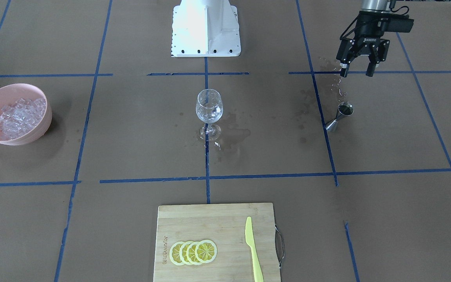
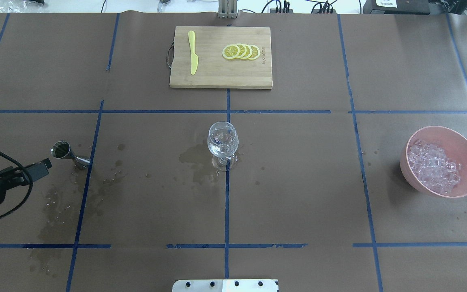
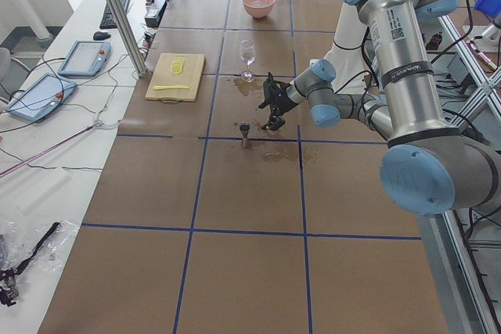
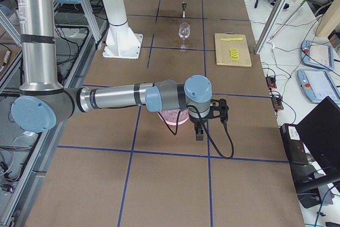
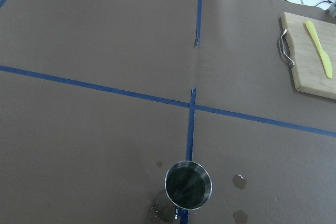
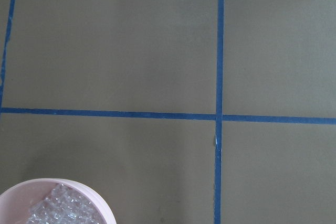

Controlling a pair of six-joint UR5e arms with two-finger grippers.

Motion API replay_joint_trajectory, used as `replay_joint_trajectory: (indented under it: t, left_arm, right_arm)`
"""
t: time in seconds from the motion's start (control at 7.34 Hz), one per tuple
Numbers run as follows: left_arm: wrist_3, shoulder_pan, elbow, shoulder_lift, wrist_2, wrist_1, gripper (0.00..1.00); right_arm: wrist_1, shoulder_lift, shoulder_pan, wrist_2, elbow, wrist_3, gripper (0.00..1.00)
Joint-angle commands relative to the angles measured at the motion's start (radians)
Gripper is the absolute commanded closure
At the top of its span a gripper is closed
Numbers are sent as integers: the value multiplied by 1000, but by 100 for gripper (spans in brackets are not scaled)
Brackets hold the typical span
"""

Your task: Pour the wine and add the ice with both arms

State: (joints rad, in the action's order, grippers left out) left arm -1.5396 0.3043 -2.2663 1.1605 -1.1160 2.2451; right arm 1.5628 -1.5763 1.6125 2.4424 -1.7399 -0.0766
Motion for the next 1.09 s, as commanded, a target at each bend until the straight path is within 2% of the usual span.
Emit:
replay_joint_trajectory:
  t: [0.0, 0.14, 0.41, 0.54, 0.68, 0.95]
  left_arm:
    - [-62, -120, 110, 59, 264, -30, 0]
    - [-62, -151, 175, 112, 347, -30, 0]
    - [-62, -189, 236, 140, 454, -30, 0]
    - [-62, -191, 317, 197, 520, -32, 0]
    - [-62, -189, 406, 265, 559, -35, 0]
    - [-62, -189, 468, 300, 617, -35, 0]
  right_arm:
    - [2, 7, -6, 1, -7, -9, 0]
    - [0, 9, -8, 4, -9, -17, 0]
    - [2, 9, -10, 4, -15, -17, 0]
    - [0, 9, -11, 4, -18, -17, 0]
    - [2, 9, -11, 4, -23, -20, 0]
    - [2, 9, -11, 4, -30, -20, 0]
